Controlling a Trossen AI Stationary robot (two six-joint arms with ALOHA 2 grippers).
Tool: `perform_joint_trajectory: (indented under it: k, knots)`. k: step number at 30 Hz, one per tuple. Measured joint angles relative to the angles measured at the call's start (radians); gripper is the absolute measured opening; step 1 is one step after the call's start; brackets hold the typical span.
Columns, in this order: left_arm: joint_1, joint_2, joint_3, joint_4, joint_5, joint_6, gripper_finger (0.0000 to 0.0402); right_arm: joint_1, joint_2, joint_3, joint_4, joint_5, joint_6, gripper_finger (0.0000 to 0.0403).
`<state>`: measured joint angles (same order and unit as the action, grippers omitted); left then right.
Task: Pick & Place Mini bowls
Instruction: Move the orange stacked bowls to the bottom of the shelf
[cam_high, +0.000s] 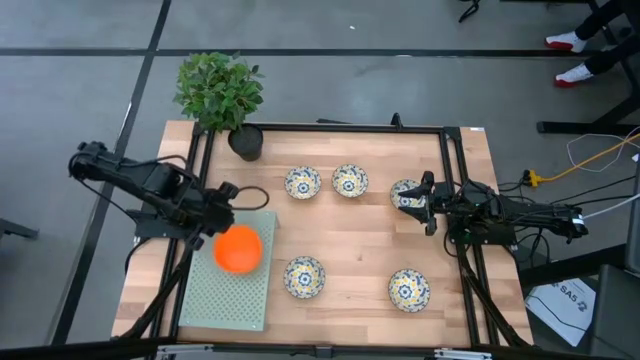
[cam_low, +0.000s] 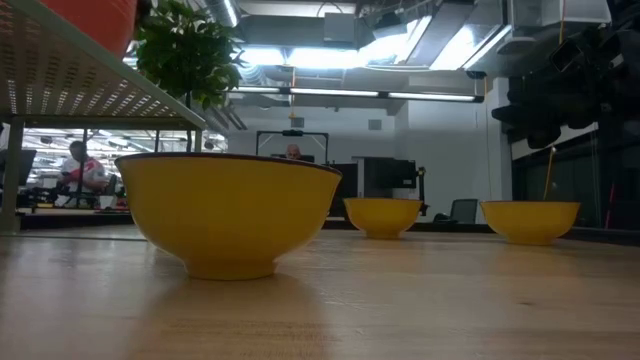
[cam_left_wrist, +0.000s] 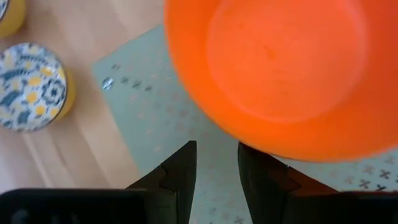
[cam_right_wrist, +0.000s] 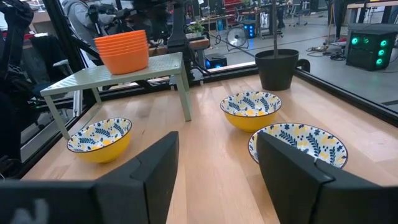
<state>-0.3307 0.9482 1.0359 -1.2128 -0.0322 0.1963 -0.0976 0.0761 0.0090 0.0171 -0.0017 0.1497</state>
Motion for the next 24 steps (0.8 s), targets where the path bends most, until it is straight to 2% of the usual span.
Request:
perform_joint_trajectory:
  k: [13, 19, 22, 24]
  knots:
    - [-0.245, -0.001, 0.003, 0.013, -0.013, -0.042, 0.0113, 0.000, 0.000, 0.000, 0.000, 0.000, 0.000, 0.0215]
    - [-0.209, -0.003, 0.064, 0.022, -0.152, -0.018, 0.0113, 0.000, 0.000, 0.000, 0.000, 0.000, 0.000, 0.0215]
    - [-0.161, -0.003, 0.079, 0.069, -0.156, 0.061, 0.0113, 0.000, 0.000, 0.000, 0.000, 0.000, 0.000, 0.0215]
    - [-0.132, -0.003, 0.080, 0.117, -0.113, 0.131, 0.0113, 0.000, 0.000, 0.000, 0.000, 0.000, 0.000, 0.0215]
